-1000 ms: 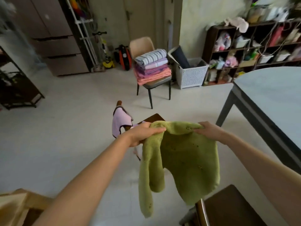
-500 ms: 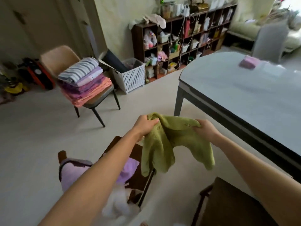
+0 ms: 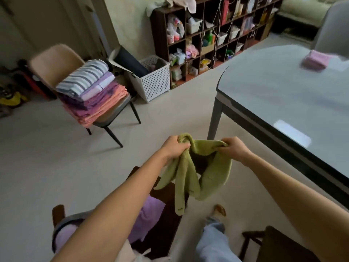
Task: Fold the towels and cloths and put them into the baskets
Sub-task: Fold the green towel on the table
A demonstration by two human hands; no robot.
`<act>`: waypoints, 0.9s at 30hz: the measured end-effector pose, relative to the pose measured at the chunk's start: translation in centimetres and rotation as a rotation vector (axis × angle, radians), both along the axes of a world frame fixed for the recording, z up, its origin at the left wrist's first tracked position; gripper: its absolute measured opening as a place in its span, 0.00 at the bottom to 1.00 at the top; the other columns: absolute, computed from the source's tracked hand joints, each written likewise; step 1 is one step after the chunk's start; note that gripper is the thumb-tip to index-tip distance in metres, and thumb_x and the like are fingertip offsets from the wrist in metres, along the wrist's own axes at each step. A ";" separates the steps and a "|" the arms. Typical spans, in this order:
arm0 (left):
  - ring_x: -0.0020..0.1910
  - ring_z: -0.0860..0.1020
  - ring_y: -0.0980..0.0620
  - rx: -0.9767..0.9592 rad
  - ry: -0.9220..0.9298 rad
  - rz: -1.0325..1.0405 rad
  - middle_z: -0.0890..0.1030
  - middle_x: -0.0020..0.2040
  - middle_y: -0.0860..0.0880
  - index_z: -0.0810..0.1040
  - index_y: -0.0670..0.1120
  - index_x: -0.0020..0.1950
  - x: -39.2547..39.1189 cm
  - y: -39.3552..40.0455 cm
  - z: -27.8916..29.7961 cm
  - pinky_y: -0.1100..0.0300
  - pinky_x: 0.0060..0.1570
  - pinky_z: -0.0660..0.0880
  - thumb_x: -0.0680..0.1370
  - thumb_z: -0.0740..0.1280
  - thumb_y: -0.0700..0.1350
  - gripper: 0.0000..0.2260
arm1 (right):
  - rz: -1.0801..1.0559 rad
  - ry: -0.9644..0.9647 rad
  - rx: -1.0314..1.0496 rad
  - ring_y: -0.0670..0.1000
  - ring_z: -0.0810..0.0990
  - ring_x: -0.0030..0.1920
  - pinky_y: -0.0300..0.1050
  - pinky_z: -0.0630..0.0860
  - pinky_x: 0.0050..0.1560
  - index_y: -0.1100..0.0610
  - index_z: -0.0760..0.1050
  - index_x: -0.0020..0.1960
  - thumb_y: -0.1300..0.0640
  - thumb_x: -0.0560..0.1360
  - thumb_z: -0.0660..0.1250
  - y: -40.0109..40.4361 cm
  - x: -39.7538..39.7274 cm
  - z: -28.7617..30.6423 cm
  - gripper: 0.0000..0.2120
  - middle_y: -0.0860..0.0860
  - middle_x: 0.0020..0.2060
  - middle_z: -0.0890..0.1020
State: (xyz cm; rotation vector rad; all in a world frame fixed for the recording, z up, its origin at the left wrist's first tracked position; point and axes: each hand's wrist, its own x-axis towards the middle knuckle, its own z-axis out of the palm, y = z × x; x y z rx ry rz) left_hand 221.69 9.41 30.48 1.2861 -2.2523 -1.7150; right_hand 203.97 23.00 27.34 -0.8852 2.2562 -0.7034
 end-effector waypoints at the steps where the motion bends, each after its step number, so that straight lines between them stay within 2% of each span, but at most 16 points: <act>1: 0.52 0.80 0.45 -0.007 -0.005 0.007 0.81 0.51 0.41 0.80 0.42 0.53 -0.9 -0.7 -0.3 0.51 0.54 0.76 0.77 0.66 0.44 0.08 | 0.010 -0.002 -0.002 0.52 0.79 0.45 0.44 0.76 0.44 0.59 0.79 0.48 0.55 0.76 0.68 -1.1 -0.8 -0.5 0.07 0.54 0.42 0.81; 5: 0.51 0.80 0.45 -0.017 -0.021 0.076 0.82 0.50 0.42 0.80 0.42 0.53 -7.2 -4.4 -1.1 0.52 0.54 0.76 0.77 0.66 0.44 0.08 | 0.015 0.002 -0.019 0.56 0.80 0.46 0.54 0.79 0.51 0.62 0.80 0.48 0.53 0.76 0.68 -6.4 -6.1 -2.0 0.11 0.57 0.43 0.82; 8: 0.46 0.80 0.45 -0.012 -0.057 0.090 0.81 0.45 0.43 0.80 0.43 0.47 -12.9 -6.5 -1.3 0.53 0.51 0.77 0.76 0.66 0.43 0.05 | 0.028 0.002 -0.020 0.57 0.81 0.45 0.57 0.79 0.51 0.63 0.80 0.47 0.53 0.76 0.68 -9.1 -11.2 -2.9 0.12 0.58 0.42 0.82; 11: 0.39 0.76 0.49 -0.015 -0.084 0.094 0.78 0.39 0.46 0.77 0.46 0.39 -19.0 -8.2 -1.2 0.56 0.43 0.74 0.74 0.66 0.41 0.04 | 0.013 0.014 -0.028 0.55 0.78 0.40 0.52 0.76 0.42 0.62 0.78 0.41 0.53 0.75 0.67 -10.5 -16.9 -2.5 0.12 0.56 0.36 0.80; 14: 0.37 0.74 0.50 -0.025 -0.074 0.045 0.76 0.36 0.47 0.76 0.46 0.37 -25.9 -9.2 -0.8 0.59 0.39 0.71 0.73 0.66 0.40 0.05 | -0.068 0.037 -0.060 0.54 0.75 0.36 0.46 0.69 0.34 0.58 0.74 0.36 0.54 0.74 0.67 -10.5 -23.0 -2.0 0.11 0.52 0.30 0.76; 17: 0.38 0.75 0.50 -0.017 -0.051 -0.073 0.77 0.36 0.47 0.76 0.46 0.37 -33.1 -9.1 -0.5 0.59 0.40 0.71 0.74 0.67 0.40 0.06 | -0.211 0.107 -0.087 0.58 0.77 0.37 0.50 0.72 0.37 0.63 0.75 0.39 0.54 0.74 0.66 -8.7 -28.8 -0.9 0.12 0.59 0.34 0.79; 21: 0.35 0.76 0.52 -0.006 -0.035 -0.318 0.77 0.33 0.49 0.76 0.47 0.35 -43.0 -7.7 0.7 0.61 0.37 0.72 0.74 0.69 0.45 0.08 | -0.445 0.192 -0.120 0.55 0.71 0.33 0.48 0.70 0.36 0.62 0.71 0.34 0.54 0.73 0.64 -4.8 -36.1 0.8 0.13 0.56 0.30 0.74; 22: 0.35 0.76 0.52 -0.007 -0.045 -0.386 0.78 0.34 0.49 0.78 0.47 0.36 -44.9 -7.7 0.8 0.62 0.36 0.73 0.74 0.70 0.46 0.07 | -0.445 0.151 -0.106 0.53 0.68 0.32 0.46 0.67 0.34 0.60 0.68 0.31 0.56 0.71 0.64 -3.9 -37.4 0.9 0.13 0.55 0.28 0.71; 24: 0.40 0.80 0.50 0.014 -0.083 -0.576 0.82 0.40 0.46 0.81 0.44 0.44 -49.5 -7.0 1.1 0.58 0.40 0.77 0.74 0.71 0.50 0.09 | -0.408 0.011 -0.046 0.50 0.64 0.32 0.44 0.63 0.34 0.55 0.64 0.29 0.56 0.69 0.66 -1.6 -39.9 1.0 0.14 0.51 0.27 0.66; 27: 0.49 0.79 0.48 -0.083 -0.231 -0.898 0.80 0.49 0.46 0.78 0.45 0.51 -56.7 -4.9 1.2 0.55 0.46 0.78 0.74 0.69 0.56 0.15 | -0.361 -0.142 0.129 0.48 0.70 0.35 0.45 0.69 0.39 0.55 0.72 0.35 0.47 0.67 0.73 2.3 -42.8 0.6 0.14 0.51 0.32 0.72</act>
